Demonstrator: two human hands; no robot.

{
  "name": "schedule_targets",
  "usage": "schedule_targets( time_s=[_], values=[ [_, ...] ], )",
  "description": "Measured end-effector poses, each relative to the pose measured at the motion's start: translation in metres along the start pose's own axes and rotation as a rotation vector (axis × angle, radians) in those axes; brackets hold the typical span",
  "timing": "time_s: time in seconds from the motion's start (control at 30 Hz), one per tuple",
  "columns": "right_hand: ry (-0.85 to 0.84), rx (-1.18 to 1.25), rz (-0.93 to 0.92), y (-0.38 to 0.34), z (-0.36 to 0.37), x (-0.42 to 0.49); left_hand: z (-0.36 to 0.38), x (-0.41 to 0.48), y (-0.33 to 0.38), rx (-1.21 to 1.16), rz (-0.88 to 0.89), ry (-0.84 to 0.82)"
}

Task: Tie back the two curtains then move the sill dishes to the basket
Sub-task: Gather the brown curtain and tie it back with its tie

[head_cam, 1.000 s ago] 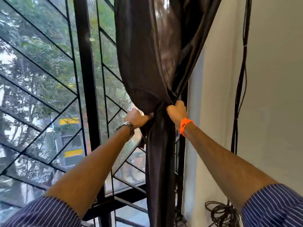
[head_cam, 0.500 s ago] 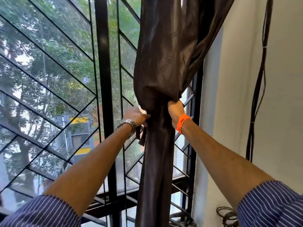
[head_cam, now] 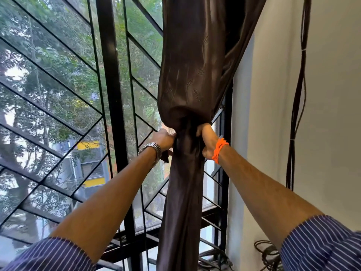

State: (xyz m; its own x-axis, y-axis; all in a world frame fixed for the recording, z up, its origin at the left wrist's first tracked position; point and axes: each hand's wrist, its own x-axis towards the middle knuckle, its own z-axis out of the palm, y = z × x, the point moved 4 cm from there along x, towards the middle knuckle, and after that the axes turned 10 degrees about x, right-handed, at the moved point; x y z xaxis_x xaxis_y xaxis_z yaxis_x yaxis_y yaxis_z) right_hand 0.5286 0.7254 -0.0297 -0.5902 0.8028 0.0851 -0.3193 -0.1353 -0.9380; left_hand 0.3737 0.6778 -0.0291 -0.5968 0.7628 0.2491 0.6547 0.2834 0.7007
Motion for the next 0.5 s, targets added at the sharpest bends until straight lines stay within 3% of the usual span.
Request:
schedule_targets(
  time_s=[0.27,0.5],
  values=[
    [-0.007,-0.065,0.047,0.008,-0.01,-0.002,0.012,-0.012,0.0,-0.013,-0.042,0.108],
    [-0.036,0.103,0.092,0.029,-0.037,-0.003,0.052,-0.021,0.018,-0.228,-0.047,-0.113]
  ],
)
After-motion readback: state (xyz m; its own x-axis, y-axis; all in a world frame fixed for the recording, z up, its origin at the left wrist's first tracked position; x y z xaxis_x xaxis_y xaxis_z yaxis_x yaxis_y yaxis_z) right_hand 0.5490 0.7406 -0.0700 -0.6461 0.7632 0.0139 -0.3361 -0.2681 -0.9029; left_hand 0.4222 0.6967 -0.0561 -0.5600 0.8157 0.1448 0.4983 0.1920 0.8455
